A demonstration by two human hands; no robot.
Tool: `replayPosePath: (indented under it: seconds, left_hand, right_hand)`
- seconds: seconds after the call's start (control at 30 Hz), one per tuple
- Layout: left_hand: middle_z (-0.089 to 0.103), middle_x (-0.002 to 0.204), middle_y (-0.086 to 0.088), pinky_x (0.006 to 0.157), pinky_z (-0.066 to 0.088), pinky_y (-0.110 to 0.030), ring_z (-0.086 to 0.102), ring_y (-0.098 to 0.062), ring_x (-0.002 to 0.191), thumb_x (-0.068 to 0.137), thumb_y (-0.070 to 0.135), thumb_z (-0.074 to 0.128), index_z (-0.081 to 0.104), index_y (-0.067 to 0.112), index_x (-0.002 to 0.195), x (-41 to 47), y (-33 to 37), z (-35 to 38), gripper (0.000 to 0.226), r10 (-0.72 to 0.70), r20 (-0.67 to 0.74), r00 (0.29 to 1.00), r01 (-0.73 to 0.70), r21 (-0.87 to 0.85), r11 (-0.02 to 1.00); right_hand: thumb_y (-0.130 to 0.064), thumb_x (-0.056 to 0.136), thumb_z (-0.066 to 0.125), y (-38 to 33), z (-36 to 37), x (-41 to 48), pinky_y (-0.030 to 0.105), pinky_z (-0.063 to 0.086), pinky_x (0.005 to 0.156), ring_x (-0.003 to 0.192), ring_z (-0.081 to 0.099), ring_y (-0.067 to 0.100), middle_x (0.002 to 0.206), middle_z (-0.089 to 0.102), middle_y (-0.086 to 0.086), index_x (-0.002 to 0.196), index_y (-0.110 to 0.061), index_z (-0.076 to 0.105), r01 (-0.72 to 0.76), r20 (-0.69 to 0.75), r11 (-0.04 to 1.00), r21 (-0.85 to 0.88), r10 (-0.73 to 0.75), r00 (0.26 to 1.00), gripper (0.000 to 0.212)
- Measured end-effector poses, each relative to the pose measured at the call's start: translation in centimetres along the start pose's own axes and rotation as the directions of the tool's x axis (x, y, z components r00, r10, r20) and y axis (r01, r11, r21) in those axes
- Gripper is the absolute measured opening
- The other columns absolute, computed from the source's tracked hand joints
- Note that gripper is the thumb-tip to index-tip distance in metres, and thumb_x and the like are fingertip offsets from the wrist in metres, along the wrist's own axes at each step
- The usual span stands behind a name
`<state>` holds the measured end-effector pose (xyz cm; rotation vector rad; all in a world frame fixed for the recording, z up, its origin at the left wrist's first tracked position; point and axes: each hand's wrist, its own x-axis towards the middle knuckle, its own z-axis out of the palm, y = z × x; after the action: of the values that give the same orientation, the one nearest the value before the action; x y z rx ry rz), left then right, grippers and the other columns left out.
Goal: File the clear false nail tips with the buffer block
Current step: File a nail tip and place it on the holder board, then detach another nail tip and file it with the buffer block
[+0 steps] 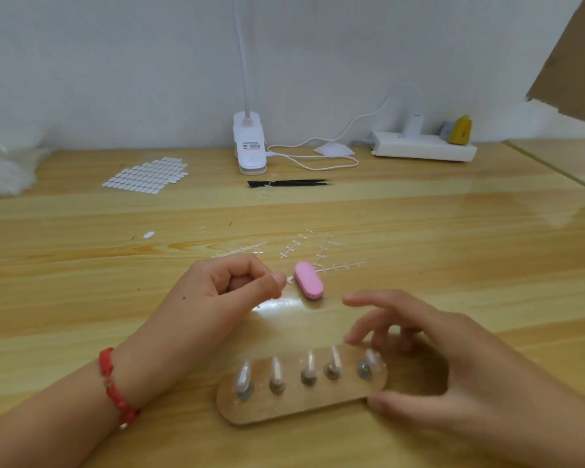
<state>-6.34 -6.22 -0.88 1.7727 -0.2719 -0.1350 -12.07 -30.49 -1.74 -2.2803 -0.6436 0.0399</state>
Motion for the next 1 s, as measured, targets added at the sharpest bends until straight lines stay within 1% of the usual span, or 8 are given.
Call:
replayPosePath:
  seconds: [0.17, 0.3, 0.37, 0.43, 0.57, 0.7, 0.83, 1.0]
  left_hand:
    - [0.032, 0.049, 0.007, 0.041, 0.021, -0.011, 0.024, -0.007, 0.046, 0.066, 0.047, 0.063, 0.063, 0.015, 0.064, 0.0, -0.4, -0.5, 0.033, 0.011, 0.005, 1.0, -0.011, 0.045, 0.999]
    - [0.033, 0.048, 0.01, 0.043, 0.021, -0.013, 0.024, -0.008, 0.047, 0.067, 0.061, 0.071, 0.065, 0.019, 0.065, 0.1, -0.1, -0.1, 0.042, -0.019, 0.051, 0.999, 0.016, 0.045, 0.999]
    - [0.035, 0.05, 0.008, 0.045, 0.024, -0.011, 0.028, -0.007, 0.048, 0.064, 0.066, 0.065, 0.068, 0.021, 0.071, 0.6, 1.0, 0.9, 0.045, 0.079, 0.164, 0.983, -0.093, 0.076, 0.993]
    - [0.041, 0.05, 0.009, 0.048, 0.029, -0.009, 0.036, -0.003, 0.047, 0.069, 0.062, 0.057, 0.064, 0.028, 0.074, 1.3, 2.7, 3.3, 0.035, 0.255, 0.308, 0.917, -0.322, 0.191, 0.927]
    - [0.053, 0.068, 0.016, 0.057, 0.04, -0.019, 0.049, 0.002, 0.065, 0.081, 0.055, 0.047, 0.053, 0.035, 0.078, 4.7, 5.1, 11.3, 0.022, 0.487, 0.475, 0.733, -0.676, 0.434, 0.595]
    - [0.056, 0.095, 0.014, 0.075, 0.044, -0.028, 0.05, -0.005, 0.096, 0.089, 0.04, 0.053, 0.061, 0.03, 0.091, 10.8, 4.9, 19.4, 0.013, 0.492, 0.434, 0.755, -0.656, 0.476, 0.586]
    - [0.047, 0.131, 0.003, 0.101, 0.033, -0.032, 0.039, -0.017, 0.123, 0.091, 0.036, 0.049, 0.052, 0.025, 0.124, 14.9, 3.0, 25.2, 0.036, 0.351, 0.498, 0.793, -0.605, 0.574, 0.552]
    - [0.044, 0.135, 0.001, 0.108, 0.023, -0.032, 0.034, -0.019, 0.126, 0.093, 0.036, 0.042, 0.048, 0.024, 0.127, 15.6, 1.9, 26.9, 0.037, 0.388, 0.478, 0.788, -0.616, 0.598, 0.513]
  right_hand:
    - [-0.07, 0.067, 0.071, 2.3, -3.5, -3.5, 0.006, 0.046, 0.078, 0.095, 0.064, 0.0, 0.112, 0.066, -0.022, 0.135, -0.049, 0.043, -0.123, -0.059, 0.98, -0.155, 0.115, 0.992, 0.075]
    - [-0.05, 0.064, 0.081, 6.4, -8.2, -6.9, 0.009, 0.049, 0.069, 0.085, 0.065, 0.005, 0.103, 0.072, -0.016, 0.126, -0.046, 0.054, -0.326, -0.295, 0.94, -0.095, 0.286, 0.911, 0.069]
    - [-0.043, 0.05, 0.083, 8.5, -10.4, -7.4, 0.007, 0.048, 0.065, 0.077, 0.064, 0.003, 0.096, 0.071, -0.02, 0.115, -0.055, 0.056, -0.451, -0.418, 0.892, -0.028, 0.399, 0.816, 0.071]
    - [-0.044, 0.048, 0.084, 10.9, -12.4, -6.5, 0.006, 0.047, 0.062, 0.072, 0.063, 0.001, 0.091, 0.07, -0.019, 0.105, -0.057, 0.058, -0.525, -0.498, 0.85, 0.027, 0.467, 0.731, 0.064]
    - [-0.028, 0.068, 0.087, 15.7, -14.8, -2.9, 0.02, 0.045, 0.059, 0.071, 0.06, 0.012, 0.088, 0.063, -0.003, 0.108, -0.034, 0.057, -0.616, -0.675, 0.783, 0.079, 0.497, 0.545, 0.051]
    - [-0.028, 0.073, 0.083, 19.6, -16.8, 0.7, 0.03, 0.038, 0.059, 0.076, 0.057, 0.02, 0.086, 0.061, 0.002, 0.113, -0.019, 0.05, -0.679, -0.792, 0.717, 0.158, 0.503, 0.347, 0.053]
    - [-0.025, 0.074, 0.081, 22.1, -18.7, 2.3, 0.027, 0.029, 0.049, 0.074, 0.052, 0.021, 0.099, 0.063, 0.011, 0.099, -0.017, 0.046, -0.728, -0.848, 0.637, 0.253, 0.509, 0.15, 0.044]
    - [-0.021, 0.081, 0.074, 24.6, -21.2, 2.8, 0.034, 0.044, 0.071, 0.093, 0.058, 0.033, 0.118, 0.056, 0.019, 0.108, -0.007, 0.053, -0.765, -0.862, 0.557, 0.322, 0.507, 0.006, 0.037]
